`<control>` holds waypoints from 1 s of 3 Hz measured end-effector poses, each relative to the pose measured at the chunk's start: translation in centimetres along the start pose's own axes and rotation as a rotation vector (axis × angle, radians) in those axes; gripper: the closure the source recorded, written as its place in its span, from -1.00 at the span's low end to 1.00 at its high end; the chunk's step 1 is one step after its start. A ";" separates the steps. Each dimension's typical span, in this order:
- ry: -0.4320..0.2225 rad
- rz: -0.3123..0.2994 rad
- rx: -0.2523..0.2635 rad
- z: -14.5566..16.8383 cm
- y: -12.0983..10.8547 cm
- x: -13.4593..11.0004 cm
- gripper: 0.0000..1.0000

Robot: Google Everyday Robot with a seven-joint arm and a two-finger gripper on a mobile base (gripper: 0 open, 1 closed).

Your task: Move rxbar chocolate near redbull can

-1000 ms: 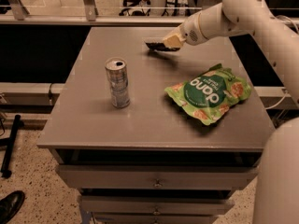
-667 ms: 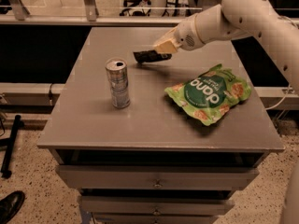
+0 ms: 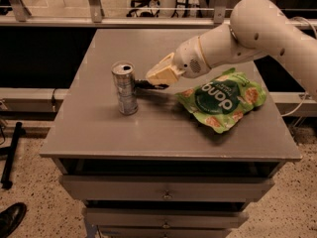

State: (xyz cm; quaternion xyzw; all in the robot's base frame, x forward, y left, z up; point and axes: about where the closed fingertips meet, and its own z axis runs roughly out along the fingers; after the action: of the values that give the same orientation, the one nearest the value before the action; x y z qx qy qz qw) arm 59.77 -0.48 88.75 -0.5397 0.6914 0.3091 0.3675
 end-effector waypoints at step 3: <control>0.000 0.005 -0.098 1.1 4.8 0.3 -0.58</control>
Offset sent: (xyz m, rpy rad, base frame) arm -0.0535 0.0198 -0.0090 0.0292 0.0763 0.0882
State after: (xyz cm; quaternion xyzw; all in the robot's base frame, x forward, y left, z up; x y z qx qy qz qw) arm 55.29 1.35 87.99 -0.5553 0.6768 0.3438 0.3398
